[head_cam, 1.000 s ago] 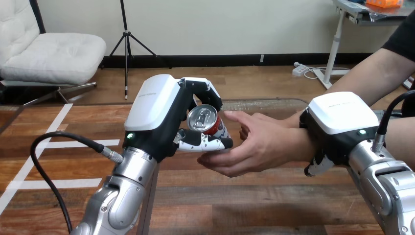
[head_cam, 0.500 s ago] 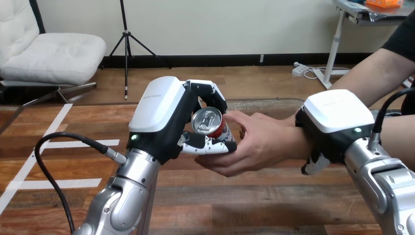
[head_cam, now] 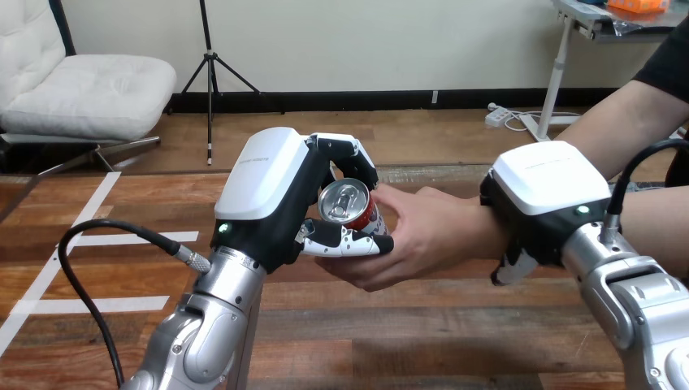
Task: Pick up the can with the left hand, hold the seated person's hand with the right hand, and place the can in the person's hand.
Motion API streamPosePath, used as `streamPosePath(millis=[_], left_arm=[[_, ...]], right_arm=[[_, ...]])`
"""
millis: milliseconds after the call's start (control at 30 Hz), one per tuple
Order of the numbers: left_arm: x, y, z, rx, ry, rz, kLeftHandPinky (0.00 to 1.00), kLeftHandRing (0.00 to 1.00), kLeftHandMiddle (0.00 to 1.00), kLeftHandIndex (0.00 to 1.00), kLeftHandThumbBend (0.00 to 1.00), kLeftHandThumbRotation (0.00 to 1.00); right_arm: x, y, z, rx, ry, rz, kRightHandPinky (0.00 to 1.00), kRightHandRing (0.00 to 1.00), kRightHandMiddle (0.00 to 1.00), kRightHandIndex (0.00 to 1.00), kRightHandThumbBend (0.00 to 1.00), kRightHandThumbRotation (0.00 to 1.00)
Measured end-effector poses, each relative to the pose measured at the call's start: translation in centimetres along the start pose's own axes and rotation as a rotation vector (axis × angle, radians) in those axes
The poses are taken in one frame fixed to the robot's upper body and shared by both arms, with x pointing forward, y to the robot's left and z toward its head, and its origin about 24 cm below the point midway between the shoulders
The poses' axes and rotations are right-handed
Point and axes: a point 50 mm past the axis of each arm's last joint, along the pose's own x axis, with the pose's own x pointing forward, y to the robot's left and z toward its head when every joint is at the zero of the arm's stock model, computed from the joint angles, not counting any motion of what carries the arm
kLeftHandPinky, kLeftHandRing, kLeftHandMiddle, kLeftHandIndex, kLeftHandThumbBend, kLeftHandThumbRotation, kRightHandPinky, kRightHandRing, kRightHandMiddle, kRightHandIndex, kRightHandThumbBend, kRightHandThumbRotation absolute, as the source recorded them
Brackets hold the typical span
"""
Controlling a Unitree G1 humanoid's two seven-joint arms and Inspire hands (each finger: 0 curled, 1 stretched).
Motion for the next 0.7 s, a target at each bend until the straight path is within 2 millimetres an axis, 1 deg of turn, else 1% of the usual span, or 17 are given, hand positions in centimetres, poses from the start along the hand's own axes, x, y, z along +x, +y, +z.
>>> streamPosePath(millis=[700], left_arm=[[0.0,-0.18,-0.03,0.003,0.002,-0.012,0.27,0.32,0.39,0.43,0.66,0.0]], right_arm=[[0.14,-0.18,0.81,0.003,-0.046,-0.006,0.19,0.27,0.36,0.48,0.92,0.0]])
